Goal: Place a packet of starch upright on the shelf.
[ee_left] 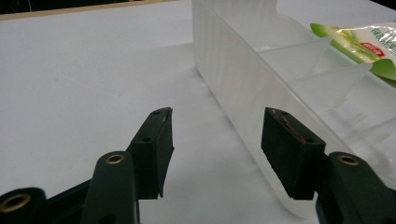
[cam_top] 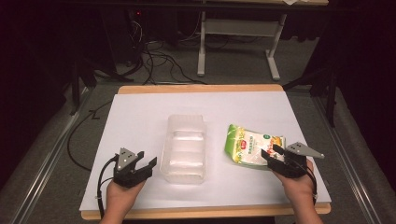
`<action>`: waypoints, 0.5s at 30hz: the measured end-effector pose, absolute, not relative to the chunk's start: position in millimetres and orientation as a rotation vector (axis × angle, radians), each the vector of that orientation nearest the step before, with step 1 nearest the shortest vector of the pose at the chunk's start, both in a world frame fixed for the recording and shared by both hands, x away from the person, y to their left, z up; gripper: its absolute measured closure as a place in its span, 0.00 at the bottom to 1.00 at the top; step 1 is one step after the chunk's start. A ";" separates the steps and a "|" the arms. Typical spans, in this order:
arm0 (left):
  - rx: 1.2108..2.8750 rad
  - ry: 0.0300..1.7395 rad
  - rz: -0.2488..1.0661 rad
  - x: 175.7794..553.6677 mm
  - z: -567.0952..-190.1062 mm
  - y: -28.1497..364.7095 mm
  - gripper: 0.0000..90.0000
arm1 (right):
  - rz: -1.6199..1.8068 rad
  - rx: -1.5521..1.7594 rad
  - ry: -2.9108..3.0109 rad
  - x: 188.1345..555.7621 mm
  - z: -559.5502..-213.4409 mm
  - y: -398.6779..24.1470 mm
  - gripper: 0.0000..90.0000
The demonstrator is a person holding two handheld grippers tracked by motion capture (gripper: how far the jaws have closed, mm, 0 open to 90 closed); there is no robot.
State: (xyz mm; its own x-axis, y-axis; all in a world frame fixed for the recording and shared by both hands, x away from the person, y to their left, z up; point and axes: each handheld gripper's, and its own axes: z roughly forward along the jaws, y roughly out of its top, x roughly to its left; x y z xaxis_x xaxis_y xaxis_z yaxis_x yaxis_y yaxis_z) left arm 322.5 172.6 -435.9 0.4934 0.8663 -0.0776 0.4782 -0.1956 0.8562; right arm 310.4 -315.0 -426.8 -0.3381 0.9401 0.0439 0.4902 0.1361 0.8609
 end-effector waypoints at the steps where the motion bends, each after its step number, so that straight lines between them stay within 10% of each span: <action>1: 1.842 1.124 0.536 323.7 -436.7 172.9 0.49 | 1.118 1.352 1.902 309.1 -425.8 -312.6 0.49; 15: 1.904 1.123 0.506 323.9 -441.6 168.9 0.61 | 1.140 1.283 1.910 309.1 -427.6 -308.7 0.52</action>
State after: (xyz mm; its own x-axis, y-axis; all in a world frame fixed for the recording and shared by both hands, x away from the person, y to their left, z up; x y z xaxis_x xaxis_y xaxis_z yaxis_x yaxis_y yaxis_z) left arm 323.9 168.9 -441.6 0.5159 0.8536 -0.0722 0.5112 -0.2391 0.8255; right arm 309.1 -308.7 -427.6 -0.3804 0.9248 0.0039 0.4424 0.1782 0.8789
